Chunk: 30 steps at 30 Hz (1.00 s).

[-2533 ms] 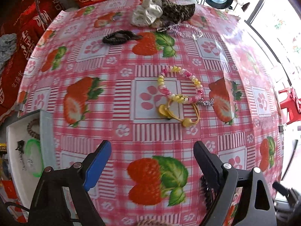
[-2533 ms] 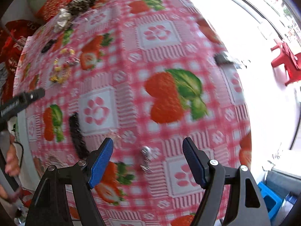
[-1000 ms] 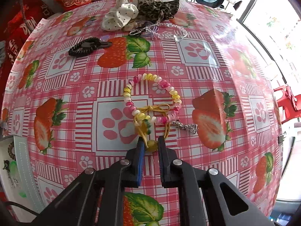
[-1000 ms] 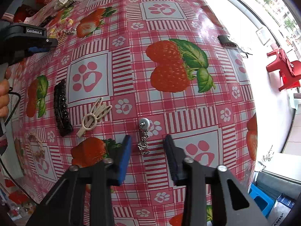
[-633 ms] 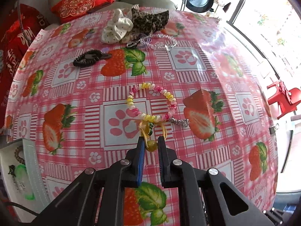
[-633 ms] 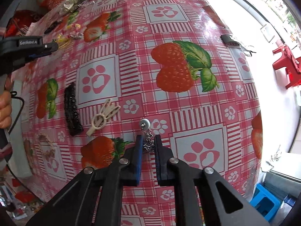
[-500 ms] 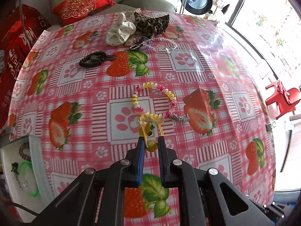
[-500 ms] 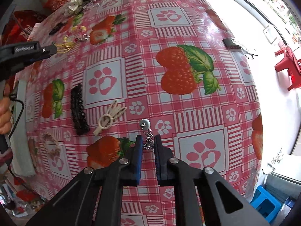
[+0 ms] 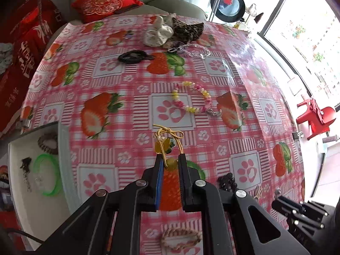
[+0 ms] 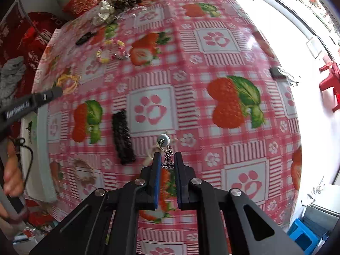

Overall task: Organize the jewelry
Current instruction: 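Grasp the silver charm with the right tool while the left grasps the yellow-bow bracelet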

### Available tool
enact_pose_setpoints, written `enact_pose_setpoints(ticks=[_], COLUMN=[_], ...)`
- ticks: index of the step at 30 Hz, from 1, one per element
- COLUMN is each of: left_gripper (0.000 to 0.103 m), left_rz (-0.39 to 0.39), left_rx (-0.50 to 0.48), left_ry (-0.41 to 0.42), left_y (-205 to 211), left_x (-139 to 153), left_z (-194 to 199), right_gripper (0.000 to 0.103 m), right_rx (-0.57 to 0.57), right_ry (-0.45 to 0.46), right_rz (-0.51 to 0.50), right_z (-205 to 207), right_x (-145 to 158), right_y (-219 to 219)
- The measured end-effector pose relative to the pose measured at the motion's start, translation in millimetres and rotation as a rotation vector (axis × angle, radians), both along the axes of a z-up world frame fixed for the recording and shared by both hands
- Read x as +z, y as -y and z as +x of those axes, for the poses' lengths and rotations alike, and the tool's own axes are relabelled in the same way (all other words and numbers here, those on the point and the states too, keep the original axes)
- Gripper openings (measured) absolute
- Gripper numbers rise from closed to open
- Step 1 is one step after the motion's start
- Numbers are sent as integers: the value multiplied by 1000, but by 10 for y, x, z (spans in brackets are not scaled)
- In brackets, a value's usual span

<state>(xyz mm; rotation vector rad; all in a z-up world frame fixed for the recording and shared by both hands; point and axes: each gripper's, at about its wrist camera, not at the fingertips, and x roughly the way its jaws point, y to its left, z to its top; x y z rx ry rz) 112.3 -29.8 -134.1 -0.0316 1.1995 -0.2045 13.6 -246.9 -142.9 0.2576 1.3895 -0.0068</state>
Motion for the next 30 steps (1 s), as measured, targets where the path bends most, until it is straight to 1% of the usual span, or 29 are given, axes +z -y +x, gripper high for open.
enact_pose_setpoints(ticks=[7,13,22,30], left_gripper=[20,20,20,20], left_rz=[-7,-10,15,37], left_rx=[49,123,254,371], left_ry=[16,30,42,14], left_y=[-342,-770,-1513,-2101], left_x=[110,205,234,65], left_z=[-180,-359,-622,-840], right_gripper=[13,13,13,13], right_rx=[45,114,267,419], right_ry=[24,38,59,61], right_rz=[28,66,120,184], right_z=[135,241,410,578], right_x=[133,217,322,339], right_y=[-270,-655,-1412,-2214])
